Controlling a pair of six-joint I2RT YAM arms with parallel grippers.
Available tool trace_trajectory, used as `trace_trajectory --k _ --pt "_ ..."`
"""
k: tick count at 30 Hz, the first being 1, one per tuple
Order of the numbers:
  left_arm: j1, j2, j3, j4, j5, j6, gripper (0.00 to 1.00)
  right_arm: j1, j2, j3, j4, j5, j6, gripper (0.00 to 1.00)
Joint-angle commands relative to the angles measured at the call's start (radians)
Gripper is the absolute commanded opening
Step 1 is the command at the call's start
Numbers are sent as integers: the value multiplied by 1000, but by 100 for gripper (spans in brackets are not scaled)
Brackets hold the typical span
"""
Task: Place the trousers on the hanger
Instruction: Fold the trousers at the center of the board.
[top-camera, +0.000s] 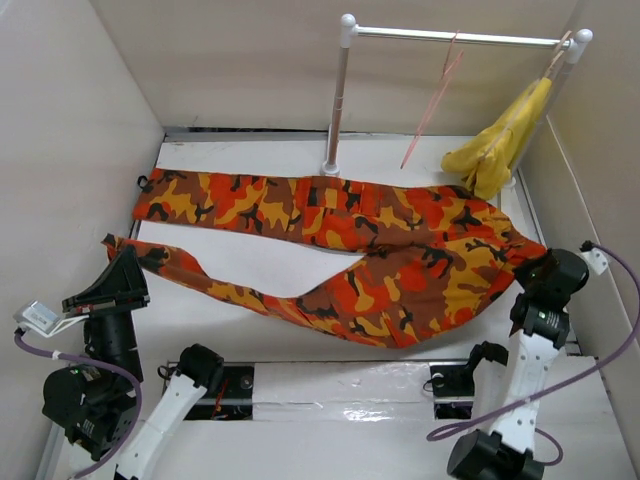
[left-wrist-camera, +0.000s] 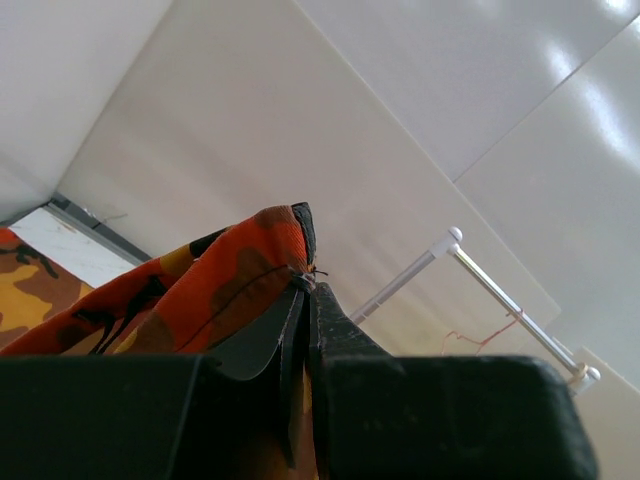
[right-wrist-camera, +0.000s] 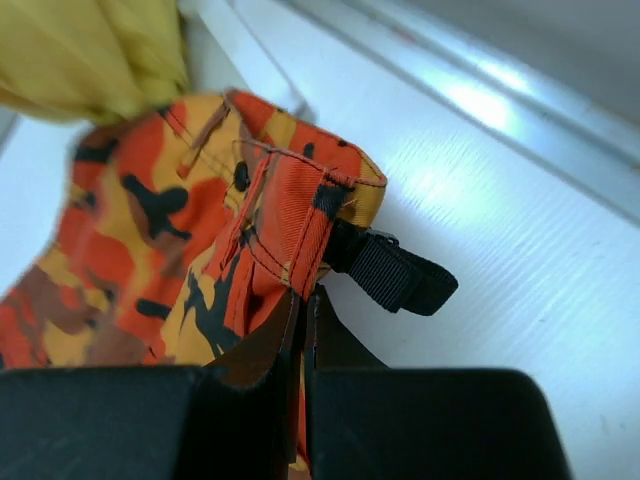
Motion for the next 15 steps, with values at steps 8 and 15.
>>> trace_trajectory --k 8,15 --pt "-35 35 139 -4 -38 -27 0 24 -132 257 -374 149 -27 0" --pt "-35 160 161 21 -157 5 0 168 -146 364 -417 99 -122 2"
